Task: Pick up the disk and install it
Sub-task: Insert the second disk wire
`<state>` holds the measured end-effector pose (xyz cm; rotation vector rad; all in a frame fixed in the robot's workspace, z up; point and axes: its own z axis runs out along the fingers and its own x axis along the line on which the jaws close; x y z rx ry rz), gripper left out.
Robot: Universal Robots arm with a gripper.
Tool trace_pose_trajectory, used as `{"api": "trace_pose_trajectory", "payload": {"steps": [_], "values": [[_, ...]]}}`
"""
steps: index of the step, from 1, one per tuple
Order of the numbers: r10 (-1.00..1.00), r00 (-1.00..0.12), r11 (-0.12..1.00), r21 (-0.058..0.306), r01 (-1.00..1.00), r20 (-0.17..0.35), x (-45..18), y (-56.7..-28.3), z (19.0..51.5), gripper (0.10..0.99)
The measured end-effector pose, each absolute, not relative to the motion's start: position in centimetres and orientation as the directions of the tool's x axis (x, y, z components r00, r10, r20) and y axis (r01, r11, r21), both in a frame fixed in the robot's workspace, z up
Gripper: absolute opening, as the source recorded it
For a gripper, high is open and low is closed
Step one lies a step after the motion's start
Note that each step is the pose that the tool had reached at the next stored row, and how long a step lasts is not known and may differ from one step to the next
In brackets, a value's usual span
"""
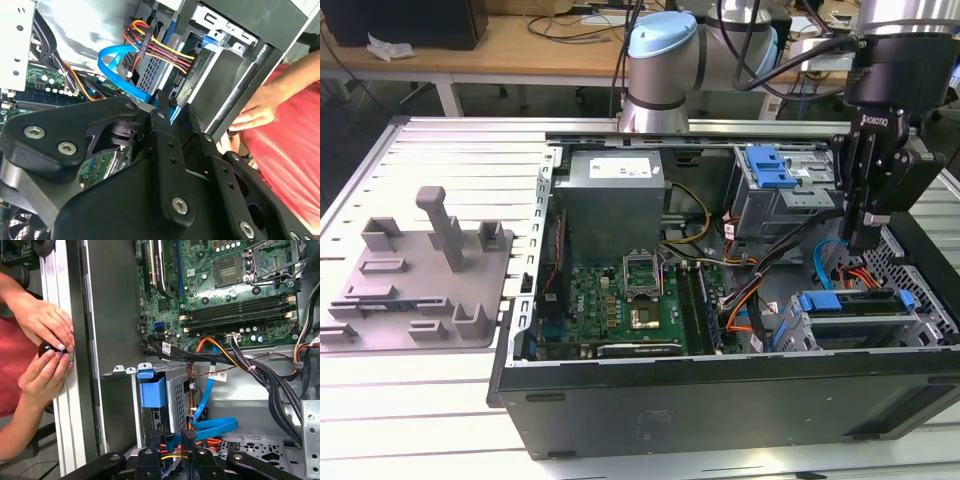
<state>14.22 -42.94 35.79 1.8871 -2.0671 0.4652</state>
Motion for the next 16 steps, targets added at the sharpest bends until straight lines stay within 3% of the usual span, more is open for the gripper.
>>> {"api": "trace_pose_trajectory", "payload": {"steps": [5,7,9,10,11,12,16], "values": [[-0.898,-0.091,0.083,-0.038,-0.996,0.431,14.22,-42.95,35.67,0.31],[-0.898,-0.091,0.083,-0.038,-0.996,0.431,14.22,-42.95,35.66,0.431],[-0.898,-0.091,0.083,-0.038,-0.996,0.431,14.22,-42.95,35.65,0.431],[-0.898,-0.091,0.083,-0.038,-0.996,0.431,14.22,-42.95,35.65,0.553],[-0.898,-0.091,0.083,-0.038,-0.996,0.431,14.22,-42.95,35.64,0.553],[-0.898,-0.091,0.083,-0.038,-0.996,0.431,14.22,-42.95,35.64,0.62],[-0.898,-0.091,0.083,-0.038,-0.996,0.431,14.22,-42.95,35.62,0.62]]}}
